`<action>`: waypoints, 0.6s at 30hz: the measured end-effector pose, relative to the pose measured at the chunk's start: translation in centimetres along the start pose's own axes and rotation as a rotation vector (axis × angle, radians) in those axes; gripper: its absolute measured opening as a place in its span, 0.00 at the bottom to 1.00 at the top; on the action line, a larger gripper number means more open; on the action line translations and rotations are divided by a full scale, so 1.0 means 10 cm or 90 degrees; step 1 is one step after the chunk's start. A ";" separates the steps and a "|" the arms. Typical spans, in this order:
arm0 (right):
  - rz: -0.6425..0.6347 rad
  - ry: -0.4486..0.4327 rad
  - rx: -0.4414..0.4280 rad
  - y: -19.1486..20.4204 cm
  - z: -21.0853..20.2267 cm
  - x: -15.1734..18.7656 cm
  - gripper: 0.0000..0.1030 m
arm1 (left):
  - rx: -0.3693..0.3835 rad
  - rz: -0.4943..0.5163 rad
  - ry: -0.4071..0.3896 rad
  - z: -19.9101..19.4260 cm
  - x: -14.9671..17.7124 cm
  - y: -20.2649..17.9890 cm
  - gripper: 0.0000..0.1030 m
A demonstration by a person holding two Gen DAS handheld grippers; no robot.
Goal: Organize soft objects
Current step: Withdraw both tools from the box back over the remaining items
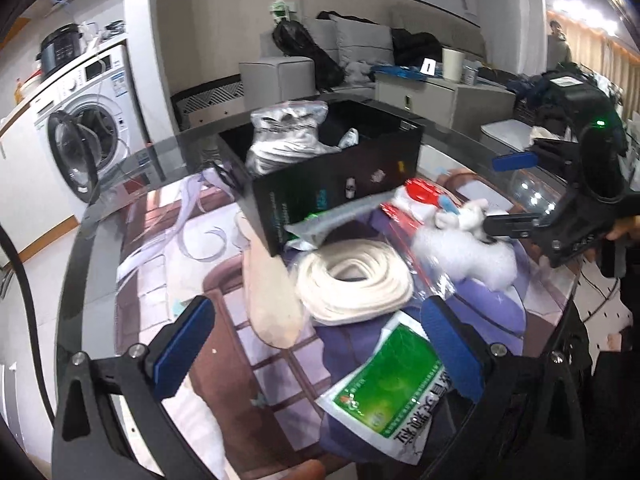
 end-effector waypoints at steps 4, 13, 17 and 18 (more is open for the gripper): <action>-0.001 0.022 -0.002 -0.04 0.09 0.05 1.00 | 0.019 0.021 0.010 0.01 0.03 -0.04 1.00; -0.005 0.052 -0.018 -0.17 0.09 0.15 1.00 | 0.059 0.042 0.026 0.05 0.07 -0.12 1.00; -0.004 0.063 0.006 -0.28 0.11 0.20 1.00 | 0.063 0.055 0.032 0.05 0.09 -0.16 1.00; 0.004 0.060 0.018 -0.32 0.10 0.20 1.00 | 0.064 0.056 0.034 0.06 0.09 -0.16 1.00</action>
Point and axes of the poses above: each gripper's, at about its wrist camera, not at the fingertips, and z roughly the way its jaws point, y to its left, x to its underside, the point moved 2 cm from there along z, roughly the way its jaws point, and after that the axes turned 9 degrees about z, right-handed, at the moved point
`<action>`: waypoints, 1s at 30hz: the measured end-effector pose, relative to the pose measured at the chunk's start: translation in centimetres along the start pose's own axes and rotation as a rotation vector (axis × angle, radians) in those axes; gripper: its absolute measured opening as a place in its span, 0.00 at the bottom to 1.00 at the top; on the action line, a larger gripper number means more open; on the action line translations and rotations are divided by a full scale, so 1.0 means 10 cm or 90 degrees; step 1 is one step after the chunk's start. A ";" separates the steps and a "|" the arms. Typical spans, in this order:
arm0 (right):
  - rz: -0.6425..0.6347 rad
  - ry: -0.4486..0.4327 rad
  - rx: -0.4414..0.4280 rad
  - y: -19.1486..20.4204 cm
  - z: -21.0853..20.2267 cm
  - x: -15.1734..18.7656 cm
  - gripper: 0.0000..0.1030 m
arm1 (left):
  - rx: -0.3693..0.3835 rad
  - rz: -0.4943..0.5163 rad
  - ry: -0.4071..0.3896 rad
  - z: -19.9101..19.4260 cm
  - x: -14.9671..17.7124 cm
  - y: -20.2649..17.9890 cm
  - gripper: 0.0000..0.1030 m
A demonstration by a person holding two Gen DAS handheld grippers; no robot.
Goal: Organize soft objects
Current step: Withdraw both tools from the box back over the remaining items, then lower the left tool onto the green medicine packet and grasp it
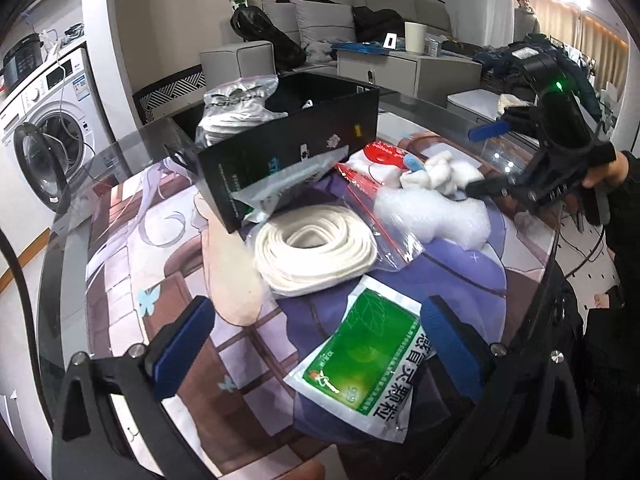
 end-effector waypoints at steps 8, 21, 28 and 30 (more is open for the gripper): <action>0.038 -0.016 -0.028 -0.09 -0.05 -0.05 1.00 | -0.003 -0.001 0.005 0.04 0.00 -0.02 1.00; 0.048 0.006 -0.120 0.25 0.08 -0.08 1.00 | 0.013 0.008 0.016 0.06 0.02 -0.06 1.00; 0.059 0.000 -0.124 0.28 0.12 -0.12 1.00 | 0.031 0.021 0.023 0.07 0.02 -0.13 1.00; 0.068 -0.002 -0.124 0.27 0.13 -0.14 1.00 | 0.032 0.024 0.025 0.08 0.02 -0.14 1.00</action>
Point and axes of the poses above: each gripper's, at about its wrist camera, not at the fingertips, and z roughly the way its jaws point, y to its left, x to its underside, the point moved 2 cm from there along z, roughly the way its jaws point, and after that the axes turned 9 degrees about z, right-handed, at the moved point
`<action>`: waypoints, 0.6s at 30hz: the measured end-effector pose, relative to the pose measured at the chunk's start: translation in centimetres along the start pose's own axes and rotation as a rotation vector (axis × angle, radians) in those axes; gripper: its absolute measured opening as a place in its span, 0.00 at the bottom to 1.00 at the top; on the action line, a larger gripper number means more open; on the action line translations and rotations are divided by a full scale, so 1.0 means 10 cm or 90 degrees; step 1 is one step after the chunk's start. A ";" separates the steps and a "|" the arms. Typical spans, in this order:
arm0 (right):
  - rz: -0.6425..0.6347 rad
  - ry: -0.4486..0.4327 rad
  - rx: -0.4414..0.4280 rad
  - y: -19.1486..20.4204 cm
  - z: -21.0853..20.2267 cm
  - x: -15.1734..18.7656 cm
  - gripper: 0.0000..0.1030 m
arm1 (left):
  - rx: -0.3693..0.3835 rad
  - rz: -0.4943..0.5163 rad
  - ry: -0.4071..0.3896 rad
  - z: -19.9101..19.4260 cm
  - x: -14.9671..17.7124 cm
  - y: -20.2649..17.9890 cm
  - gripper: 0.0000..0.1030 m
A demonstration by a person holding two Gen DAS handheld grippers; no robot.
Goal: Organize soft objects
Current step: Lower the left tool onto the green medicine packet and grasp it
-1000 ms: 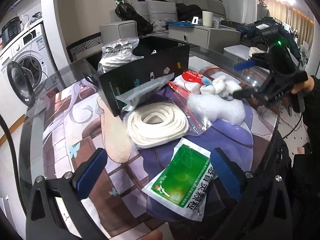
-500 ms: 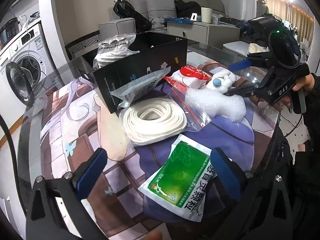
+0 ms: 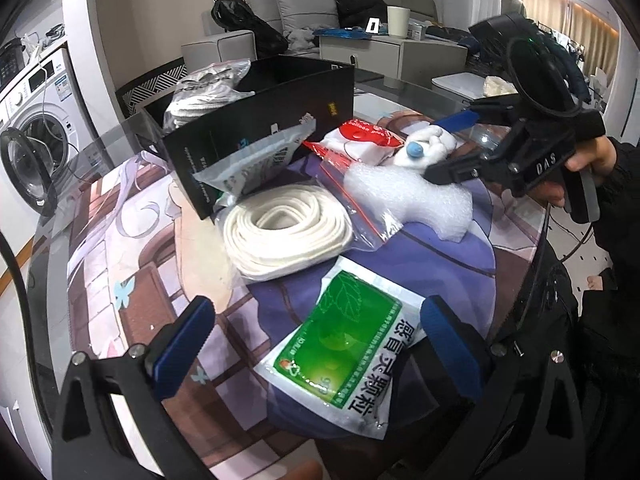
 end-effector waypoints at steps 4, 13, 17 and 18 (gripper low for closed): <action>0.006 -0.003 0.006 0.00 0.01 -0.02 1.00 | 0.004 0.000 0.003 0.01 0.01 0.01 1.00; 0.011 -0.002 0.003 -0.06 -0.01 -0.02 1.00 | 0.035 0.044 0.005 -0.09 0.08 -0.05 1.00; 0.010 -0.002 0.002 -0.07 -0.01 -0.03 1.00 | 0.027 0.048 0.010 -0.11 0.11 -0.03 1.00; 0.010 -0.002 0.002 -0.07 -0.01 -0.03 1.00 | 0.029 0.039 0.015 -0.10 0.12 0.00 1.00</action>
Point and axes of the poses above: each gripper's, at about its wrist camera, not at the fingertips, and z roughly the way its jaws point, y to its left, x to its underside, the point moved 2 cm from there along z, roughly the way its jaws point, and after that the axes turned 9 degrees about z, right-handed, at the moved point
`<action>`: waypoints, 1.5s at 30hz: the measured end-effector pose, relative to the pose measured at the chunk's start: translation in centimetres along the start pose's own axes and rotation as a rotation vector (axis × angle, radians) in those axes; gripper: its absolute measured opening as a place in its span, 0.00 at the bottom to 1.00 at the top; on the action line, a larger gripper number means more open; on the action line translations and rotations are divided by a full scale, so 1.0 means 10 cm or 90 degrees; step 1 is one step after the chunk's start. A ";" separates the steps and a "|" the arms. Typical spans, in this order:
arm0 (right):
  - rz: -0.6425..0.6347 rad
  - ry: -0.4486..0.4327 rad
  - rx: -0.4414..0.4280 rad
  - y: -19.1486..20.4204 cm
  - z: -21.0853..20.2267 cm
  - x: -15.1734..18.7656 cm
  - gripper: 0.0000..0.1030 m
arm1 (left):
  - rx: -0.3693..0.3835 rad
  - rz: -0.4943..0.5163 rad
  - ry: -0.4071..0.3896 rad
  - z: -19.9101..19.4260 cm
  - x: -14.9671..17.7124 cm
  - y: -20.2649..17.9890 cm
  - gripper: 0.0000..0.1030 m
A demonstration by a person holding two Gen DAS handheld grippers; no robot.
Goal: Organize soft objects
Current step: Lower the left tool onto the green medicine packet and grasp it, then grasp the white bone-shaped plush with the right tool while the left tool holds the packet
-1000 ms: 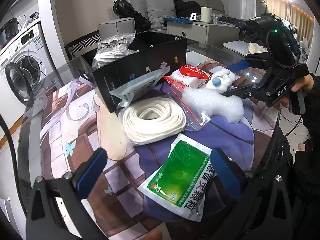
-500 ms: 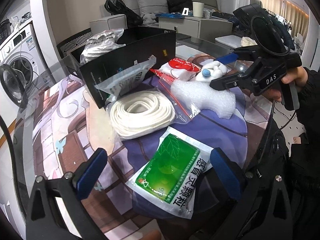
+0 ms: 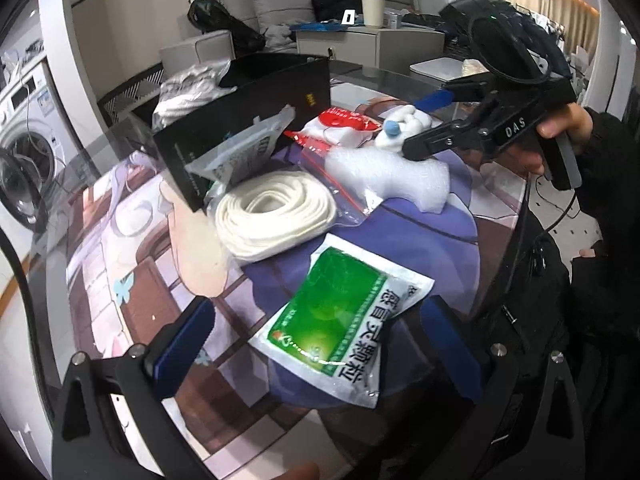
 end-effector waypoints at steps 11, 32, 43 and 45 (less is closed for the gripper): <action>-0.003 -0.002 0.004 0.02 -0.01 0.02 1.00 | 0.014 -0.033 0.003 0.15 0.00 0.01 0.94; -0.007 -0.004 0.018 0.03 0.01 0.00 1.00 | 0.038 -0.014 -0.033 0.02 -0.08 -0.06 0.46; -0.014 -0.004 0.031 0.05 0.03 0.02 0.99 | 0.058 -0.044 -0.070 -0.11 -0.11 0.04 0.45; -0.009 -0.004 0.030 0.05 0.02 0.01 1.00 | 0.058 -0.046 -0.077 -0.13 -0.12 0.05 0.45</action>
Point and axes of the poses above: each gripper's, at about its wrist camera, not at the fingertips, and z roughly the way its jaws point, y to its left, x to its underside, the point moved 2 cm from there along z, roughly the way its jaws point, and after that the axes turned 9 degrees about z, right-handed, at the moved point
